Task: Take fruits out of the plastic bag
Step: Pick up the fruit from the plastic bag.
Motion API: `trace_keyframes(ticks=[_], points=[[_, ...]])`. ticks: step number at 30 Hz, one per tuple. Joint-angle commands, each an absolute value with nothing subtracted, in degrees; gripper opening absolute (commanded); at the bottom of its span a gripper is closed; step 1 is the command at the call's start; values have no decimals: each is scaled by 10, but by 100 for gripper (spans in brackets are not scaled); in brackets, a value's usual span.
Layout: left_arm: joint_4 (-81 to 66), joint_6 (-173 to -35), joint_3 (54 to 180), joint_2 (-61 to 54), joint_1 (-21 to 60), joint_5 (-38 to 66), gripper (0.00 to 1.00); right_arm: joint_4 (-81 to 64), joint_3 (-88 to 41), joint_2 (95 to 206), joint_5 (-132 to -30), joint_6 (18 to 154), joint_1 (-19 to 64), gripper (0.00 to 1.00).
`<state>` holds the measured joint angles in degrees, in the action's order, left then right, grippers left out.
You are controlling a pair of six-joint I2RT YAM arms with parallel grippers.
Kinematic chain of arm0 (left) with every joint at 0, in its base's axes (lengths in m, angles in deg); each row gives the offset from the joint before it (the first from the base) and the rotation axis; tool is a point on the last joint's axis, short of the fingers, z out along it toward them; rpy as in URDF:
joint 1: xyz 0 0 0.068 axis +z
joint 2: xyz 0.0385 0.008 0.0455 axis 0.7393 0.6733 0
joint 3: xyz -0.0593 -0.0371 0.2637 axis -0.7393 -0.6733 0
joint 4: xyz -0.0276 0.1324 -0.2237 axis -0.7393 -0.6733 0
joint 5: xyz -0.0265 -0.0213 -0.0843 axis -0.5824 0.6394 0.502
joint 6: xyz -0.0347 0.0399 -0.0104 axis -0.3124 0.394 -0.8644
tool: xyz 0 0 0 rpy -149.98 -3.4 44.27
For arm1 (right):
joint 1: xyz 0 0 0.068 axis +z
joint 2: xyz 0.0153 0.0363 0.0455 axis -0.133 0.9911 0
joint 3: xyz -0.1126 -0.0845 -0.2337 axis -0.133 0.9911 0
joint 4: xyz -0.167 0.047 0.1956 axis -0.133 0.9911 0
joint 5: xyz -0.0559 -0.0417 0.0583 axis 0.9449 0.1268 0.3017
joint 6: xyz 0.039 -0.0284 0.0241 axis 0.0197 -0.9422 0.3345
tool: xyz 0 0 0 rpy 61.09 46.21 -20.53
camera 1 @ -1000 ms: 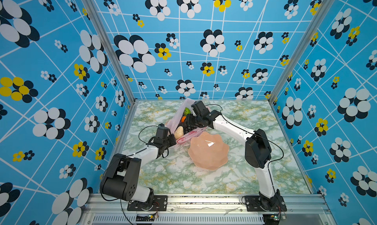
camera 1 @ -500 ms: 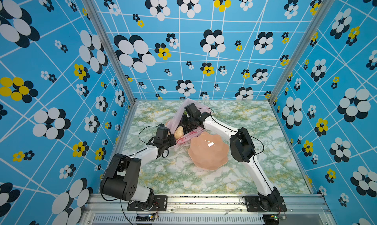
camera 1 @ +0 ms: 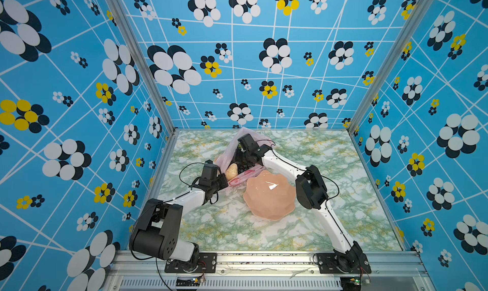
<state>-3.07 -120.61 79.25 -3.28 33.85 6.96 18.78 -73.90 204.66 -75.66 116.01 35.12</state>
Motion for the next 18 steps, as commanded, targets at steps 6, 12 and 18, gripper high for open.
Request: trace_keyframes(ticks=[6, 12, 18], points=[[-45, -1201, 797, -36, 346, 72, 0, 213, -754, 2041, -739, 1146, 365, 2], [-44, -1201, 799, -33, 347, 75, 0, 234, -754, 1999, -705, 1111, 378, 0], [-53, -1203, 802, -27, 351, 74, 0, 296, -804, 1981, -653, 1056, 401, 0]])
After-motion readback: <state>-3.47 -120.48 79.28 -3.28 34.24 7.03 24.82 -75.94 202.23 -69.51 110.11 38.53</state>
